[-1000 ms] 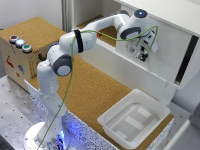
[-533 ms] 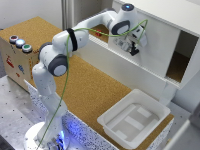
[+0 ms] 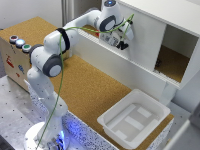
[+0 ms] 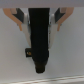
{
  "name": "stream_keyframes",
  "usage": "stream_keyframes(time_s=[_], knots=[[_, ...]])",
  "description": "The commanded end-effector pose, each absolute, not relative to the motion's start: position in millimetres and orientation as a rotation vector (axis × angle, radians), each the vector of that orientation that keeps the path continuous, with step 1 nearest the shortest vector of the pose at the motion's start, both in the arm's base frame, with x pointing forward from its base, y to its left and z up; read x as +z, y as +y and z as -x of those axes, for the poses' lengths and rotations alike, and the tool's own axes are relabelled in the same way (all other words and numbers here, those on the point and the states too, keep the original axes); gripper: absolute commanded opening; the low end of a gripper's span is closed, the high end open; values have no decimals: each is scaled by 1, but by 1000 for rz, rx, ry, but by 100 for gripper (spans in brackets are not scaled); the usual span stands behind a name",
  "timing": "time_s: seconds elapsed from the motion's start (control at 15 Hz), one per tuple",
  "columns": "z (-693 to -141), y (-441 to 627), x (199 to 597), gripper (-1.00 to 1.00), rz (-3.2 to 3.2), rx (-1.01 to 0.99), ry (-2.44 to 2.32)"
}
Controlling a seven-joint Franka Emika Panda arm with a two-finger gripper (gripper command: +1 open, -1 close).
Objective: Grasp the door handle, then slide the door to the left
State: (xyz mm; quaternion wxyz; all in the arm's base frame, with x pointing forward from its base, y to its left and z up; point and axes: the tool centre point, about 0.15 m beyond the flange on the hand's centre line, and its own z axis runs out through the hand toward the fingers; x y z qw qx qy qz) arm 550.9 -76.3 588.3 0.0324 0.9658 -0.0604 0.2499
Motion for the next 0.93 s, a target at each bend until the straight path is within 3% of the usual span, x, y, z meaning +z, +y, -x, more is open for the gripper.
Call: stream_keyframes(time_s=[0.0, 0.87], knots=[[-554, 12, 550, -100, -2826, 901, -303], [-569, 157, 554, -100, -2826, 897, -245]])
